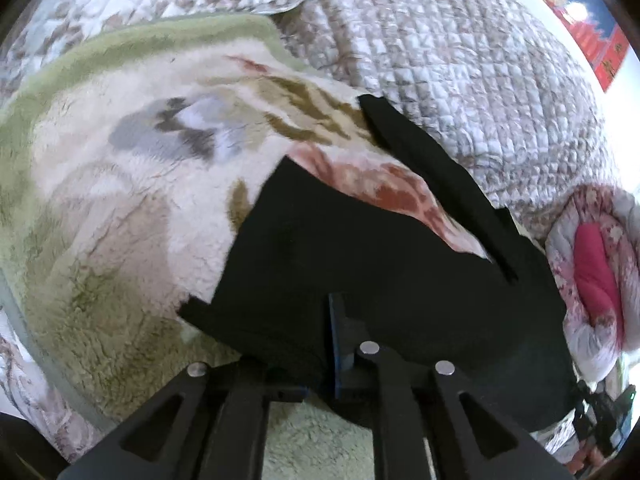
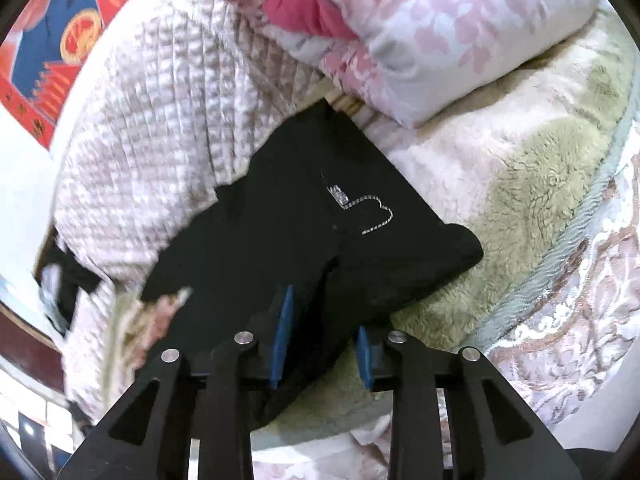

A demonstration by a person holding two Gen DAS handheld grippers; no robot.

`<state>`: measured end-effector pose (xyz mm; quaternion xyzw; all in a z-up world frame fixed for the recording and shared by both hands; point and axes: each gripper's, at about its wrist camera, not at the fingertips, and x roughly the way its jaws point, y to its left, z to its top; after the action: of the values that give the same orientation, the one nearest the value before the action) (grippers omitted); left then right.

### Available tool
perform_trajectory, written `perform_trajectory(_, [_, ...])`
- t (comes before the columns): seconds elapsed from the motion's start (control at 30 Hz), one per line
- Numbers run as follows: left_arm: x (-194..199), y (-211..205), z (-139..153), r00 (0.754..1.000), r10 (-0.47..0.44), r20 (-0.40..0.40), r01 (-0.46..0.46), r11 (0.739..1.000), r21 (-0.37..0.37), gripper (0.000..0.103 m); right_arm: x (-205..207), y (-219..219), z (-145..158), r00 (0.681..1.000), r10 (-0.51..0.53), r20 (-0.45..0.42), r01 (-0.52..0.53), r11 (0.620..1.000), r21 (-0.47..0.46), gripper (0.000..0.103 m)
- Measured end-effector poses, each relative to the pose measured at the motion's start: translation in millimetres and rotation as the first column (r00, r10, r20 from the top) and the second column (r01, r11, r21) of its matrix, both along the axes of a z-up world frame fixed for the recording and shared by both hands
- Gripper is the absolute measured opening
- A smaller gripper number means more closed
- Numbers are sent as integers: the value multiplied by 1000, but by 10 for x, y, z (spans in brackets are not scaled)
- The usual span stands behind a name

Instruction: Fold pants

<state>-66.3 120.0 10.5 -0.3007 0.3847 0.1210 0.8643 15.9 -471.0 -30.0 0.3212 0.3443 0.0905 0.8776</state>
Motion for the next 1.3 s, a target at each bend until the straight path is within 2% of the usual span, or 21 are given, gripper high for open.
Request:
perform_trajectory(0.03, [-13, 14, -10, 1000, 4, 1, -4, 1000, -1, 11, 10, 2, -8, 1000, -6, -1, 6, 1000, 4, 29])
perform_trajectory(0.1, [-24, -3, 30, 1000, 7, 4, -8, 999, 34, 8, -43, 40, 68, 999, -37, 21, 37, 999, -29, 6])
perform_trajectory(0.13, [-53, -17, 78, 1000, 13, 14, -14, 998, 63, 8, -109, 63, 144, 998, -37, 60, 40, 998, -54, 2])
perform_trajectory(0.2, [-113, -46, 193, 999, 16, 44, -22, 993, 120, 7, -159, 87, 211, 997, -46, 68, 54, 992, -110, 2])
perform_trajectory(0.27, [-138, -52, 241, 999, 23, 47, -30, 985, 167, 7, -100, 45, 118, 997, -79, 7, 79, 989, -126, 2])
perform_trajectory(0.33, [-111, -19, 205, 999, 46, 2, -46, 980, 194, 7, -55, 19, -8, 993, -87, -79, 77, 990, -118, 2])
perform_trajectory(0.43, [-147, 22, 168, 995, 84, -53, -70, 973, 218, 9, -151, 40, 34, 986, -127, -105, 111, 983, -145, 16])
perform_trajectory(0.47, [-181, 42, 194, 993, 107, -55, -92, 967, 238, 9, -224, 47, 106, 984, -159, -82, 141, 972, -188, 26])
perform_trajectory(0.53, [-252, 88, 260, 988, 146, -42, -130, 954, 270, 9, -374, 36, 247, 976, -219, -16, 207, 943, -262, 34])
perform_trajectory(0.6, [-315, 111, 363, 983, 184, -20, -169, 936, 309, 9, -458, 49, 359, 972, -230, 50, 234, 924, -303, 35])
perform_trajectory(0.67, [-329, 84, 464, 985, 175, 14, -170, 935, 311, 9, -452, 154, 438, 980, -166, 105, 192, 921, -338, 35])
perform_trajectory(0.7, [-312, 38, 502, 988, 154, 28, -155, 940, 304, 10, -421, 257, 462, 986, -115, 123, 152, 920, -360, 35])
perform_trajectory(0.73, [-288, -34, 538, 992, 116, 43, -124, 947, 295, 16, -385, 391, 472, 990, -53, 131, 102, 912, -396, 35])
perform_trajectory(0.8, [-221, -224, 575, 997, 3, 77, -23, 964, 265, 32, -324, 682, 435, 990, 75, 122, -9, 885, -466, 35])
perform_trajectory(0.87, [-146, -442, 545, 989, -114, 91, 89, 966, 242, 34, -262, 957, 309, 976, 203, 79, -137, 851, -507, 35])
perform_trajectory(0.93, [-71, -651, 460, 975, -213, 69, 191, 951, 243, 34, -204, 1164, 151, 960, 279, 23, -221, 808, -546, 35])
perform_trajectory(1.03, [26, -876, 250, 956, -293, -11, 287, 929, 232, 34, -100, 1340, -154, 936, 324, -136, -340, 741, -578, 35])
perform_trajectory(1.1, [41, -979, 88, 948, -307, -86, 319, 917, 239, 34, -147, 1319, -127, 940, 322, -110, -324, 745, -583, 39])
perform_trajectory(1.17, [6, -1111, 111, 942, -321, -100, 336, 883, 328, 35, -140, 1326, -105, 940, 314, -132, -330, 742, -584, 41])
perform_trajectory(1.3, [-20, -1194, 169, 937, -331, -114, 350, 867, 354, 36, -185, 1450, -28, 934, 337, -119, -339, 727, -597, 41])
